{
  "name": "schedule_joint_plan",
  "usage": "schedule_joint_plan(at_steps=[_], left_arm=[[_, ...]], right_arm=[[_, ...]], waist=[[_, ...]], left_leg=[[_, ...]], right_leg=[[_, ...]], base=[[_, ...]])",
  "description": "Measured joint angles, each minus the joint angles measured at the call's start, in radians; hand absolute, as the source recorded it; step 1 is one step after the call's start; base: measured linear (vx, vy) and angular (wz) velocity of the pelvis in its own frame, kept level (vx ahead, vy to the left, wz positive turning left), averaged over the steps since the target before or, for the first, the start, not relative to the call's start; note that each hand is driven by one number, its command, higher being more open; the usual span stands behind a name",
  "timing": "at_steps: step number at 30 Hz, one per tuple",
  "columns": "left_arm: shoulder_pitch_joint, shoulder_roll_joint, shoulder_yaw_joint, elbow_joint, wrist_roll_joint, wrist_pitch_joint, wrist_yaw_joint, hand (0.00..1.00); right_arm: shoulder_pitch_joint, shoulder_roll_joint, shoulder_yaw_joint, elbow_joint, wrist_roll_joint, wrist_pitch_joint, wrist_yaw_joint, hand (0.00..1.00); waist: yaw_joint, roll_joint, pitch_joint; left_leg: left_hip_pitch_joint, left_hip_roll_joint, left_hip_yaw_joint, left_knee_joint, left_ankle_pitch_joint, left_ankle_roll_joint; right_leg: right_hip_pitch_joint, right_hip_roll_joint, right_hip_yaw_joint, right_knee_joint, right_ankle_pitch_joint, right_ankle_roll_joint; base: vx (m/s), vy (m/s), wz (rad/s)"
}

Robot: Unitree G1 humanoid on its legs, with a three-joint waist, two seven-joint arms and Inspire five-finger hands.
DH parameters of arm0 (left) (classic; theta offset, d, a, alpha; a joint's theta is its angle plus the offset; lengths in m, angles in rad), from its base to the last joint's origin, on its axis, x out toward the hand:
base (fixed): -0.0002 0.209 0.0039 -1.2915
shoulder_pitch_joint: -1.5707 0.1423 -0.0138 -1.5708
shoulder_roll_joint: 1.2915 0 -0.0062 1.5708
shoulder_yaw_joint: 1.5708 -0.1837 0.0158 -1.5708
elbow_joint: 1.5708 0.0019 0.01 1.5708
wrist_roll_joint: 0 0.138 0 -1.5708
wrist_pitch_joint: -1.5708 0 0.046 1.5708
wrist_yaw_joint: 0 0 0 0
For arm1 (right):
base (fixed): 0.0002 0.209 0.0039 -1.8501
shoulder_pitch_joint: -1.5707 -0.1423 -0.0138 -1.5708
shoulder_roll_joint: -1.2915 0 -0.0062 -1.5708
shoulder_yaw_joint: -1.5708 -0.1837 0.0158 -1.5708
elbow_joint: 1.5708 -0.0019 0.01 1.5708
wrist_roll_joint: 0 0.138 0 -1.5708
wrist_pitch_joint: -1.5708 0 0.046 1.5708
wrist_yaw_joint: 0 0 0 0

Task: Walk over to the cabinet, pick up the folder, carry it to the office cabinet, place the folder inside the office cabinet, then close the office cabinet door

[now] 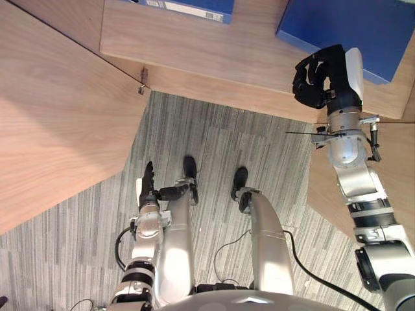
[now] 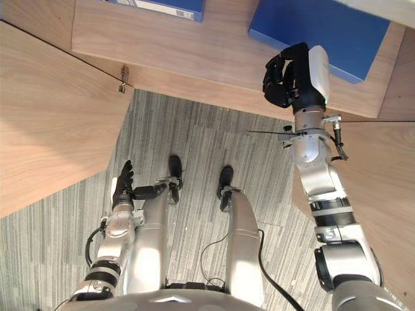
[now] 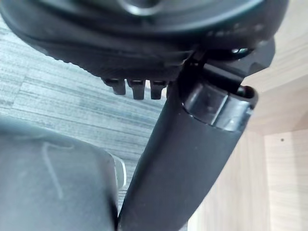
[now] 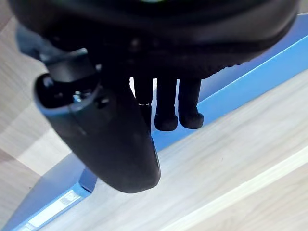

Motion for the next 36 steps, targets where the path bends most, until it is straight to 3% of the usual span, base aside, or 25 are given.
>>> schedule_joint_plan(at_steps=[17,29,36], left_arm=[[-0.003,-0.003,0.000,-0.020,-0.043,-0.014,0.034,1.00],[-0.003,-0.014,0.000,-0.018,-0.045,-0.012,0.056,1.00],[-0.005,-0.032,0.000,-0.016,-0.045,0.005,0.060,1.00]], right_arm=[[-0.271,-0.090,-0.023,0.378,0.077,0.066,-0.007,0.00],[-0.350,-0.121,-0.023,0.478,0.077,0.128,-0.042,0.00],[-0.340,-0.121,-0.087,0.440,0.121,0.140,-0.068,0.00]], waist=[[0.002,0.008,0.002],[-0.019,0.029,0.004],[-0.026,0.039,0.000]], left_leg=[[-0.057,-0.004,-0.004,0.017,0.001,0.002],[-0.068,-0.010,0.000,0.007,0.009,0.014],[-0.060,-0.007,0.011,0.019,0.011,0.019]], right_leg=[[-0.052,-0.008,-0.005,0.012,0.000,0.000],[-0.062,-0.013,-0.003,-0.002,0.016,0.011],[-0.052,-0.012,0.006,-0.001,0.025,0.015]], base=[[0.00,-0.002,0.00],[0.00,0.000,0.00],[0.01,-0.009,-0.04]])
